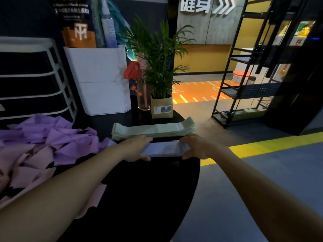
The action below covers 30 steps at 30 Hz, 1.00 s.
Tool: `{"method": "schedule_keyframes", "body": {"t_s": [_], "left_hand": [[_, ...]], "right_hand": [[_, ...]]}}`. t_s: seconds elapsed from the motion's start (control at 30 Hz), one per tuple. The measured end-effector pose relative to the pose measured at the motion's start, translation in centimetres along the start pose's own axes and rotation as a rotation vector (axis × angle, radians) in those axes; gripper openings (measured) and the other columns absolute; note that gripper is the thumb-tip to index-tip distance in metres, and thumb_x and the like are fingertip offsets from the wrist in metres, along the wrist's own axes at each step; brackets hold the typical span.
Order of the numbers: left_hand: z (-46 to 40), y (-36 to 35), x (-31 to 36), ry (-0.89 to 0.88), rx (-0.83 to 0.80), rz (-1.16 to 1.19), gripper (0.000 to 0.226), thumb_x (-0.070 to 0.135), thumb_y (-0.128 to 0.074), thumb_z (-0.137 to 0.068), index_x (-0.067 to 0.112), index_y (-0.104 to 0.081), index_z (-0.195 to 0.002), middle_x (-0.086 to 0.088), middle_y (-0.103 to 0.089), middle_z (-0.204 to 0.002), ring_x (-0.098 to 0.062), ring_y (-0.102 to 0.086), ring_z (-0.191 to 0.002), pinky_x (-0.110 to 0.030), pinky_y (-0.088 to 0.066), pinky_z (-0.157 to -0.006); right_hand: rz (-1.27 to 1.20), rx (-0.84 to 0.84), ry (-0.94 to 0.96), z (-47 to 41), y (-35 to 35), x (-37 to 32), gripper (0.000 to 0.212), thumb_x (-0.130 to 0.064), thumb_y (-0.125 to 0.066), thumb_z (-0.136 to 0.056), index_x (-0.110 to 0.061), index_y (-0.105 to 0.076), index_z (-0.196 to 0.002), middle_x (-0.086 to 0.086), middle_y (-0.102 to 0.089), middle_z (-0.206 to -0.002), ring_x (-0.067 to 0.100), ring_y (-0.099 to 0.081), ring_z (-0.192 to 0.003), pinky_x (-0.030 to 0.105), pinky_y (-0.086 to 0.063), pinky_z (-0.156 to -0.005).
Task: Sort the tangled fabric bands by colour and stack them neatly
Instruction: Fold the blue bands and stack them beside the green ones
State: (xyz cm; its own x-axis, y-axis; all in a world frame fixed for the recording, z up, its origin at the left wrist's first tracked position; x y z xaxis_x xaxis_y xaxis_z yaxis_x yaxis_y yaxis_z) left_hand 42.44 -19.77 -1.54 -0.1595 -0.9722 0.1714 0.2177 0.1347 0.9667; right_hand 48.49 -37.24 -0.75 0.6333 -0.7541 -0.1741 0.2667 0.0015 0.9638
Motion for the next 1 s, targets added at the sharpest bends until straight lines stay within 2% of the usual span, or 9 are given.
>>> {"method": "schedule_keyframes", "body": {"t_s": [0.1, 0.33, 0.6, 0.77, 0.87, 1.0], "left_hand": [[0.0, -0.3, -0.1, -0.016, -0.005, -0.007, 0.065, 0.042, -0.061, -0.086, 0.016, -0.035, -0.139, -0.004, -0.039, -0.135, -0.021, -0.041, -0.124, -0.036, -0.034, -0.105], [0.5, -0.4, 0.3, -0.012, 0.019, -0.045, 0.059, 0.038, -0.058, -0.089, 0.016, -0.034, -0.139, -0.007, -0.038, -0.136, -0.024, -0.040, -0.125, -0.037, -0.033, -0.106], [1.2, -0.2, 0.2, 0.035, 0.002, -0.048, 0.068, 0.036, -0.057, -0.090, 0.015, -0.023, -0.146, -0.007, -0.029, -0.148, -0.024, -0.032, -0.135, -0.036, -0.028, -0.111], [3.6, 1.5, -1.1, 0.065, 0.140, 0.028, 0.066, 0.032, -0.059, -0.090, 0.020, -0.027, -0.146, -0.004, -0.031, -0.148, -0.024, -0.036, -0.133, -0.035, -0.032, -0.108], [7.0, 2.5, -3.2, 0.109, 0.262, 0.097, 0.055, 0.030, -0.060, -0.088, 0.024, -0.039, -0.139, -0.002, -0.040, -0.140, -0.022, -0.043, -0.127, -0.038, -0.036, -0.105], [12.7, 3.4, -6.3, 0.134, 0.417, 0.143, 0.042, 0.022, -0.062, -0.086, 0.020, -0.052, -0.127, 0.000, -0.051, -0.127, -0.021, -0.052, -0.116, -0.035, -0.043, -0.095]], "right_hand": [[0.010, 0.025, 0.027, 0.0, -0.3, 0.0, 0.062, -0.033, -0.069, -0.081, -0.009, -0.046, -0.133, 0.014, -0.044, -0.133, 0.031, -0.039, -0.124, 0.036, -0.037, -0.098], [0.005, 0.021, 0.044, 0.6, -0.2, -0.4, 0.068, -0.035, -0.066, -0.084, -0.017, -0.035, -0.141, 0.010, -0.036, -0.141, 0.029, -0.032, -0.131, 0.037, -0.035, -0.104], [0.026, 0.086, 0.010, 1.5, 0.0, -1.4, 0.066, -0.037, -0.066, -0.083, -0.014, -0.038, -0.139, 0.010, -0.038, -0.139, 0.029, -0.032, -0.130, 0.035, -0.034, -0.103], [0.033, 0.167, 0.072, 1.4, 1.4, -4.8, 0.063, -0.037, -0.063, -0.086, -0.014, -0.039, -0.139, 0.011, -0.042, -0.135, 0.031, -0.038, -0.127, 0.039, -0.036, -0.102], [-0.040, 0.207, 0.128, 0.5, 1.9, -8.9, 0.057, -0.033, -0.060, -0.089, -0.012, -0.041, -0.139, 0.011, -0.044, -0.133, 0.030, -0.042, -0.123, 0.037, -0.038, -0.100], [-0.147, 0.242, 0.211, -1.0, 2.1, -15.3, 0.053, -0.028, -0.061, -0.089, -0.010, -0.045, -0.136, 0.011, -0.046, -0.133, 0.028, -0.045, -0.122, 0.032, -0.036, -0.099]]}}
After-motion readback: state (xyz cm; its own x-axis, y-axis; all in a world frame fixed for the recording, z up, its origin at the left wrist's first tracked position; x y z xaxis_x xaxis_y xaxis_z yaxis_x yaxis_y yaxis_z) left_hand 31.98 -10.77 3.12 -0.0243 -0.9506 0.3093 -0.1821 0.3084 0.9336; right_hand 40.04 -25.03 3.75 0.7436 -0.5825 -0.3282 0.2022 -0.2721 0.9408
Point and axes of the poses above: each hand's wrist, its own z-axis away from the middle knuckle, its own y-axis out of the back of the hand, x = y × z, the point moved 7 cm from there along -z, towards the middle knuckle
